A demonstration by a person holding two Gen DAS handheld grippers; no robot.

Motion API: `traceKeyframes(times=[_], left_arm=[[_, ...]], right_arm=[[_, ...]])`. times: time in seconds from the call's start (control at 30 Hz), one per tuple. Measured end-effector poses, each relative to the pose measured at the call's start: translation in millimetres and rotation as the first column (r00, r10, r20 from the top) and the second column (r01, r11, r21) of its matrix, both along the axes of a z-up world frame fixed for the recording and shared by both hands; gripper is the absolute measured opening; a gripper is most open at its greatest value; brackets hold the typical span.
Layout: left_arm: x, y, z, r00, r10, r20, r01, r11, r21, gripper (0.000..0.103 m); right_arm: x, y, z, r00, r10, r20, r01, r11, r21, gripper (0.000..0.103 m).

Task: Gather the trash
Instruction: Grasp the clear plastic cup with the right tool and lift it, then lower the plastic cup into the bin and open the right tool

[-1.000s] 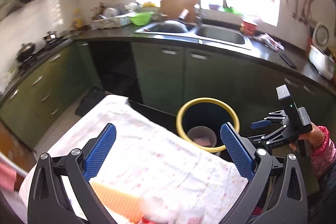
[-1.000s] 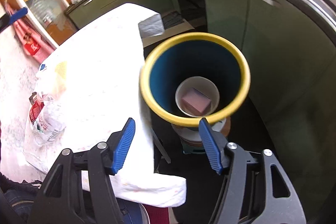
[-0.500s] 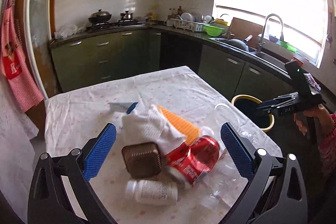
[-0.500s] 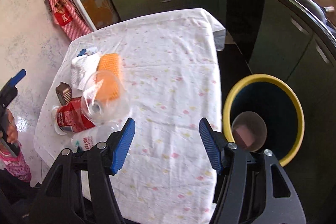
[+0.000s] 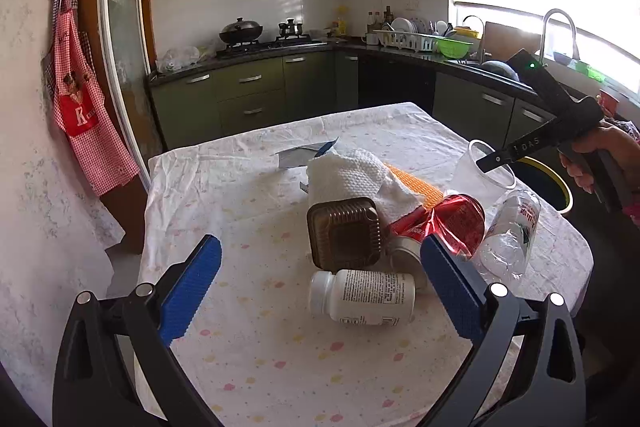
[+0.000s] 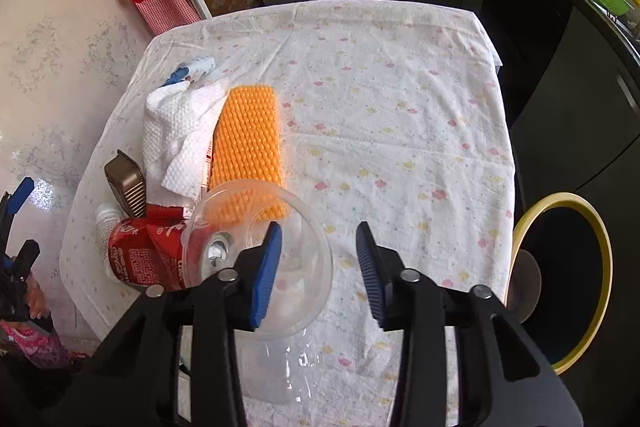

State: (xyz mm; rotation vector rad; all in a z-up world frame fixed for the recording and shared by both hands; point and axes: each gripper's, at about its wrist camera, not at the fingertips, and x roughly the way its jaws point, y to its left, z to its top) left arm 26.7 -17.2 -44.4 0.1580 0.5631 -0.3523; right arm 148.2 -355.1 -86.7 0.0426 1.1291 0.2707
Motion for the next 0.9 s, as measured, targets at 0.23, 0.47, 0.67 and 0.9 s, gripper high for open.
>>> traceKeyframes(times=[0.23,0.47,0.67,0.9], left_arm=[[0.0,-5.2,-0.3,1.000,-0.017,-0.003,0.017,1.000,-0.003,0.098],[0.7,-12.6,2.0,0.999,-0.042,-0.001,0.042,0.999,0.000,0.098],[-1.5,-19.9,9.6,0.997,-0.077,0.010,0.077,0.997,-0.015,0.098],[-6.1,-39.9,16.1,0.987,-0.158,0.020,0.159,0.987,-0.034,0.098]], right_arm=[[8.5,0.1,-7.4,1.000,-0.002,-0.008,0.002,1.000,0.009,0.009],[-0.4,-16.8,16.1,0.998,-0.035,0.057,0.033,0.999,0.030,0.006],[-22.5,-72.8,45.2,0.981,-0.149,0.124,0.141,0.988,0.065,0.006],[-45.9,-186.4,34.2,0.918,-0.388,0.085,0.385,0.922,0.049,0.006]])
